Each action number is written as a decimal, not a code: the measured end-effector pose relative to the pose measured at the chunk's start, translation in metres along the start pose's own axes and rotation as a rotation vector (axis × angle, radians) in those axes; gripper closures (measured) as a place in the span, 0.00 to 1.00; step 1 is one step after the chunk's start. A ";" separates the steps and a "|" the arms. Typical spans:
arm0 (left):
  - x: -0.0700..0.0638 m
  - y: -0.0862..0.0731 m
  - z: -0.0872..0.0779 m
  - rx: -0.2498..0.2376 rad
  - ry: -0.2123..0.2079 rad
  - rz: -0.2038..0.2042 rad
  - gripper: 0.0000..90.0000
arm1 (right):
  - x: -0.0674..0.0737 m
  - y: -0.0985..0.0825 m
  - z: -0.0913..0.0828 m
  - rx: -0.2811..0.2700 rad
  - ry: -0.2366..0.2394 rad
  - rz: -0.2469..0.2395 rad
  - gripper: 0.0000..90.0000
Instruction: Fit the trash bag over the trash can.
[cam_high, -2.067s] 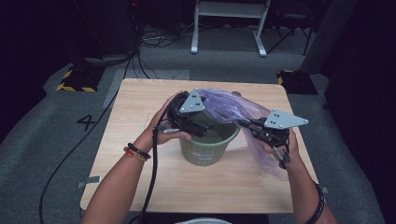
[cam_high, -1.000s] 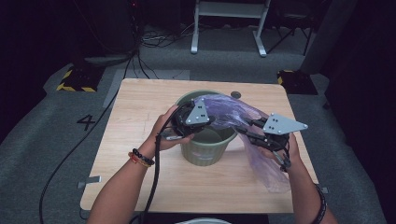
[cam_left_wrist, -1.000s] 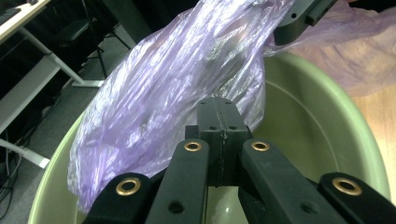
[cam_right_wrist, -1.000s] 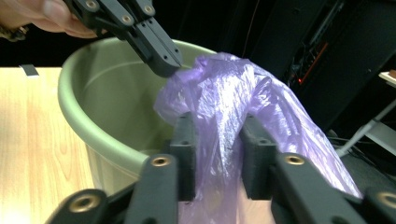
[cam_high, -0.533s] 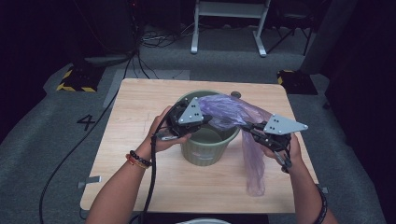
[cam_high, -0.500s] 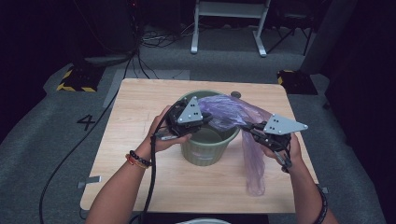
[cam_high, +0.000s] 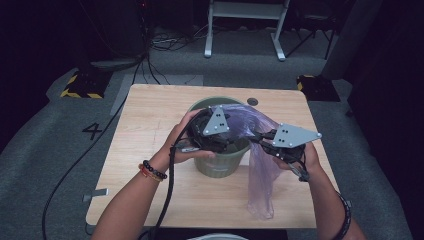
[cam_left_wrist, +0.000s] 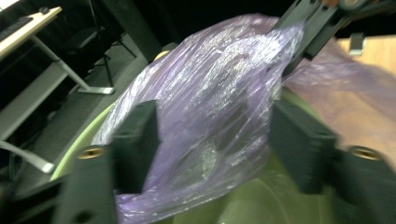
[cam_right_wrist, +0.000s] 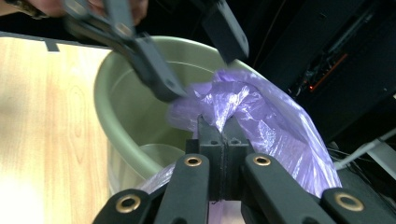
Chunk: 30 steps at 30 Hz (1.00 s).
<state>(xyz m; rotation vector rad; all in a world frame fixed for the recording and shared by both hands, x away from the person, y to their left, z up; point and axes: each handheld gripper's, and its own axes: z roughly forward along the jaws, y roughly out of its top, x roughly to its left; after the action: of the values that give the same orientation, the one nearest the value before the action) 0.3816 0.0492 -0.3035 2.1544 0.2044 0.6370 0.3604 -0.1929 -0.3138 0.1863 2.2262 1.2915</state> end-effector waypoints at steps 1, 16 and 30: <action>0.000 0.000 0.001 0.004 -0.019 0.018 0.60 | 0.000 0.000 0.000 -0.004 0.001 -0.002 1.00; -0.003 -0.003 0.003 0.016 -0.032 0.041 1.00 | -0.009 -0.011 -0.008 -0.041 -0.069 0.089 0.78; 0.001 -0.017 0.000 0.033 -0.005 0.000 1.00 | -0.009 -0.032 -0.014 0.039 -0.120 0.130 0.41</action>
<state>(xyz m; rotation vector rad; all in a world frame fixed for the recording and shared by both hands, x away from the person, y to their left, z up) 0.3837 0.0604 -0.3164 2.1878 0.2134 0.6327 0.3652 -0.2238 -0.3320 0.4188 2.1686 1.2698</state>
